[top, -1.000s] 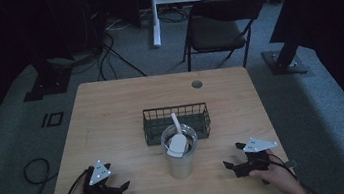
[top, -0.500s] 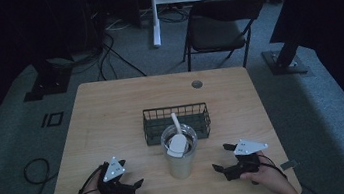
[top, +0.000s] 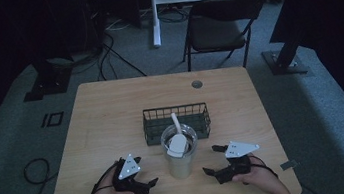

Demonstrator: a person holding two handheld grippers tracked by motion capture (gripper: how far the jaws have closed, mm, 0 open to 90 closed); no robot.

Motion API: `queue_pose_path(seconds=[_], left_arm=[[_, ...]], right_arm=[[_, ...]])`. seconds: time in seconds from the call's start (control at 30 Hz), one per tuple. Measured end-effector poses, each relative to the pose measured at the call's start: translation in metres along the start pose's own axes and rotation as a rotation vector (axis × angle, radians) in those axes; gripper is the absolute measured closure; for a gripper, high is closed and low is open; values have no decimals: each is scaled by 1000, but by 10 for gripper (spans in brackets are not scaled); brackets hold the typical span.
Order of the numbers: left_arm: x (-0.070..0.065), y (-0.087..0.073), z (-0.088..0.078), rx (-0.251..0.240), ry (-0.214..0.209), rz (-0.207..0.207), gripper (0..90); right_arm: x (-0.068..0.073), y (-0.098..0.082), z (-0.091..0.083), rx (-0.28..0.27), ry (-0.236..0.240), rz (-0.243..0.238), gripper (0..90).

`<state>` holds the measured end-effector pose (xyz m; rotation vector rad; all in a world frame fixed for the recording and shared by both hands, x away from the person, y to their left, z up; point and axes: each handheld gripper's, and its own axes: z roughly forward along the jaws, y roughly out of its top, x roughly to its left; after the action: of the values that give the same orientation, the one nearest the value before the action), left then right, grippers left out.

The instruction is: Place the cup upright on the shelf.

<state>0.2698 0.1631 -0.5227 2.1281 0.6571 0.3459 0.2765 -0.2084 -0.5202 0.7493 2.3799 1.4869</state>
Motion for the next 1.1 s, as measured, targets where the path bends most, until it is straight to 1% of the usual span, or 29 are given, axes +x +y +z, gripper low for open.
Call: queue_pose_path(seconds=[0.13,0.17,0.27,0.4,0.53,0.6,0.7,0.73,0.87,1.03,1.07,1.1], left_arm=[[-5,7,8,-15,-32,-3,49],[-6,8,10,-21,-34,-10,49],[-8,11,13,-27,-44,-11,58],[-12,14,17,-32,-67,3,63],[-15,16,21,-41,-78,3,70],[-17,18,23,-48,-92,10,78],[-19,21,27,-69,-97,5,78],[-19,22,29,-74,-102,6,79],[-23,26,35,-82,-122,14,79],[-25,27,40,-100,-126,10,79],[-25,27,40,-107,-128,6,79],[-25,28,42,-124,-129,3,79]], right_arm=[[4,6,4,-17,22,-10,101],[5,7,5,-23,30,-10,101],[8,11,7,-38,45,-13,101],[12,16,9,-53,59,-25,101],[14,18,12,-62,81,-24,101],[13,18,13,-66,80,-20,101],[14,20,16,-71,85,-23,101],[15,21,17,-74,94,-23,101],[19,26,22,-89,108,-29,101],[22,32,27,-114,125,-32,101],[23,33,28,-118,125,-29,101],[23,34,29,-125,129,-32,101]])
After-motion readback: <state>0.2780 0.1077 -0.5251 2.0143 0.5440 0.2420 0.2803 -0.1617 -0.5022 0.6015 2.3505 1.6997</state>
